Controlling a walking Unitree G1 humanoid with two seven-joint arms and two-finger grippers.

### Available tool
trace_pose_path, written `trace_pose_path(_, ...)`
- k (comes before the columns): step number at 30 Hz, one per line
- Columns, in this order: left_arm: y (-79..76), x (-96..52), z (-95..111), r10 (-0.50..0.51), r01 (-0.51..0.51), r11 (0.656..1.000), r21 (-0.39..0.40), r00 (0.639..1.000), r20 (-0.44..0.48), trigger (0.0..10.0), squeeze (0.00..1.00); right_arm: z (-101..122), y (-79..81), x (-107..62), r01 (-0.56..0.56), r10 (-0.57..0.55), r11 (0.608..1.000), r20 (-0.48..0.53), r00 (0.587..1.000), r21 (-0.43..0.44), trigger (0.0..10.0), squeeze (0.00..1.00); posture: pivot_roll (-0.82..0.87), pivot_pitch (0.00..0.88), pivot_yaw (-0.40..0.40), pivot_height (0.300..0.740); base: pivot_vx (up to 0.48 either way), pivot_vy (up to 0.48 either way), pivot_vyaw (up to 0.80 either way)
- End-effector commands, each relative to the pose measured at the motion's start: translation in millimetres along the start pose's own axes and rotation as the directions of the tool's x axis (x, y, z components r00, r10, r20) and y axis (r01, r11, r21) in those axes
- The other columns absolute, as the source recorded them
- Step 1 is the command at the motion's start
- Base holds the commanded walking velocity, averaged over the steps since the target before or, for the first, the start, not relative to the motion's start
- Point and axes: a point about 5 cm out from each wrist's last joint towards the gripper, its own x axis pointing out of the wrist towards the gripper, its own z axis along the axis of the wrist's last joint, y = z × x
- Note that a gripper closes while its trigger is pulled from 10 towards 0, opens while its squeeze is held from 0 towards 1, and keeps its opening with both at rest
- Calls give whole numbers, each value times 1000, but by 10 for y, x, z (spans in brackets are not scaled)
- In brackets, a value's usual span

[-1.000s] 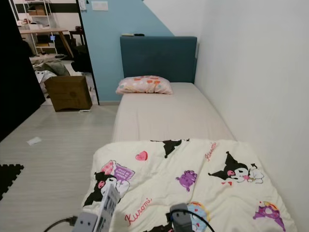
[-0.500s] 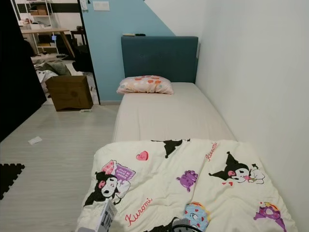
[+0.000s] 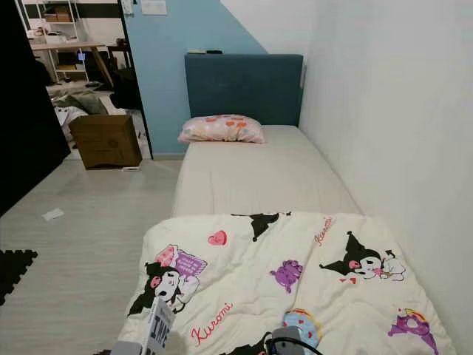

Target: Clean up the room

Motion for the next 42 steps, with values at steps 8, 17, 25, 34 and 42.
trace_pose_path(8,-34,-8,23,-24,22,998,51,999,41,10000,0,-82,13,-19,-24,24,1000,-29,999,6,10000,0,-4,131,-12,740,0,0,0)
trace_pose_path(17,-20,1,46,4,-6,999,35,998,59,10000,0,-70,7,-14,-24,23,1000,-18,1000,-16,10000,0,-5,127,-12,740,0,-304,0)
trace_pose_path(25,-5,-11,27,10,-12,999,34,998,62,10000,0,-70,5,-12,-26,25,999,-17,1000,-25,10000,0,-3,124,-17,740,0,0,0)
trace_pose_path(34,9,-29,29,12,-13,1000,14,997,78,10000,0,-67,25,-8,-35,35,999,-14,999,-35,10000,0,-3,121,-20,740,0,0,0)
trace_pose_path(42,-29,-59,35,-43,43,999,3,993,114,10000,0,-76,38,-6,-41,40,998,-16,999,-42,10000,0,1,106,-20,740,0,120,0)
